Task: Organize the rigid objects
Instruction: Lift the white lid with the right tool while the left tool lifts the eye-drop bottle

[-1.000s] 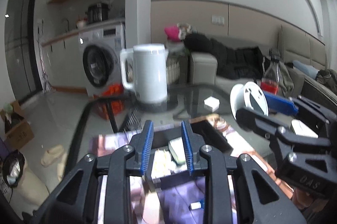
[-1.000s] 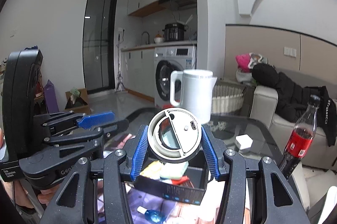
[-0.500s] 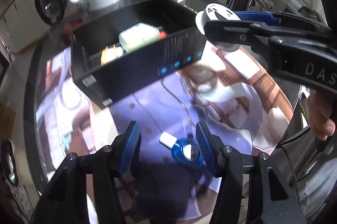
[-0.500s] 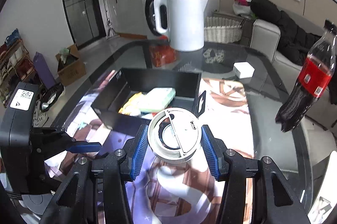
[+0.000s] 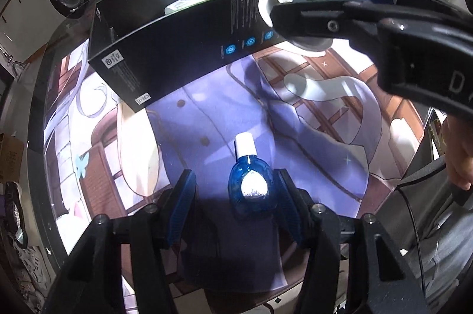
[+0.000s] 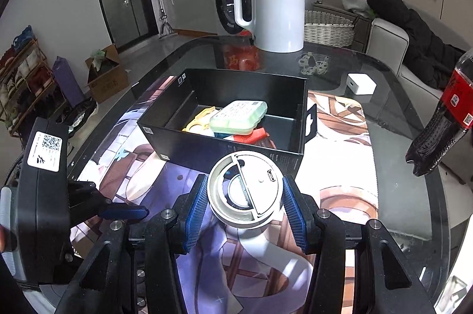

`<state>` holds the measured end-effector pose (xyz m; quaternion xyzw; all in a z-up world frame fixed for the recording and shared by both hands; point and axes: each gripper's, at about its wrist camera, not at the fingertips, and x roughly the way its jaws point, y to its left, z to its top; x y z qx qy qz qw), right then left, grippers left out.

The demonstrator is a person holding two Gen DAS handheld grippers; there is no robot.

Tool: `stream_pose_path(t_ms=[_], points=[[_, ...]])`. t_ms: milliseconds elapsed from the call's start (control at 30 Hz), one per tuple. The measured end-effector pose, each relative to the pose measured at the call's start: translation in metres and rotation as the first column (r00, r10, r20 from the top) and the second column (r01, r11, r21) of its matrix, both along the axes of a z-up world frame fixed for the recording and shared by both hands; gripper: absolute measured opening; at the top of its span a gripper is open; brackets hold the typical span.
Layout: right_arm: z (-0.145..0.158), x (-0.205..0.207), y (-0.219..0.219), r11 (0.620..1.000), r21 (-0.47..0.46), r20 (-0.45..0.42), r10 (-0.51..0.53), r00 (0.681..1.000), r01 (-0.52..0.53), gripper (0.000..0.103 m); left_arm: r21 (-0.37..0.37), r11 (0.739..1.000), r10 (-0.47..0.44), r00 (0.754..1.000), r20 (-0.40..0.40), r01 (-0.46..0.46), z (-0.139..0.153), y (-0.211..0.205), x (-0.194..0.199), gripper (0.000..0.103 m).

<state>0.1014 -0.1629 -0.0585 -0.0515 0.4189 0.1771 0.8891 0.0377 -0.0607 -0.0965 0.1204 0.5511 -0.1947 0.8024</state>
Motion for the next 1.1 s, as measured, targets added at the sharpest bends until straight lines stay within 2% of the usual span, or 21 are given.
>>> stream_pose_path(t_ms=[33, 67, 100, 233, 400, 533, 633, 733, 867, 1000, 1100], points=[[0.000, 0.000, 0.001, 1.000, 0.001, 0.001, 0.002, 1.000, -0.002, 0.051, -0.001, 1.000, -0.003, 1.000, 0.002, 0.003, 0.001, 0.000, -0.001, 0.045], [0.000, -0.001, 0.002, 1.000, 0.001, 0.002, 0.004, 1.000, -0.004, 0.051, -0.003, 1.000, -0.005, 1.000, 0.004, 0.005, 0.002, 0.000, -0.003, 0.031], [0.001, -0.001, 0.003, 1.000, 0.003, 0.004, 0.005, 1.000, -0.005, 0.051, -0.003, 1.000, -0.003, 1.000, 0.005, 0.003, 0.003, 0.000, -0.002, 0.029], [0.002, -0.001, 0.003, 1.000, 0.005, 0.011, 0.002, 1.000, -0.002, 0.051, -0.002, 1.000, -0.001, 1.000, 0.019, 0.001, 0.002, 0.001, -0.002, 0.029], [0.005, -0.004, 0.002, 1.000, 0.012, 0.024, 0.001, 1.000, -0.001, 0.050, -0.049, 0.999, 0.018, 0.991, 0.135, -0.011, 0.030, 0.004, -0.006, 0.029], [0.012, -0.008, 0.002, 1.000, 0.020, 0.059, 0.004, 0.998, -0.005, 0.050, -0.084, 0.996, 0.054, 0.964, 0.261, -0.033, 0.056, 0.014, -0.012, 0.029], [0.023, -0.014, 0.003, 0.999, 0.036, 0.117, 0.013, 0.993, -0.017, 0.050, -0.112, 0.993, 0.079, 0.932, 0.355, -0.042, 0.073, 0.020, -0.015, 0.029], [0.039, -0.026, 0.004, 0.998, 0.048, 0.204, 0.025, 0.979, -0.036, 0.050, -0.145, 0.988, 0.110, 0.885, 0.453, -0.049, 0.088, 0.027, -0.012, 0.029], [0.061, -0.047, 0.005, 0.996, 0.066, 0.347, 0.031, 0.937, -0.058, 0.050, -0.171, 0.984, 0.145, 0.778, 0.612, -0.049, 0.112, 0.034, -0.022, 0.029], [0.083, -0.074, 0.003, 0.995, 0.087, 0.508, 0.006, 0.862, -0.058, 0.050, -0.207, 0.977, 0.182, 0.673, 0.717, -0.044, 0.131, 0.038, -0.035, 0.029], [0.092, -0.084, 0.007, 0.994, 0.071, 0.551, 0.028, 0.834, -0.081, 0.050, -0.220, 0.975, 0.199, 0.609, 0.768, -0.040, 0.139, 0.043, -0.043, 0.029]])
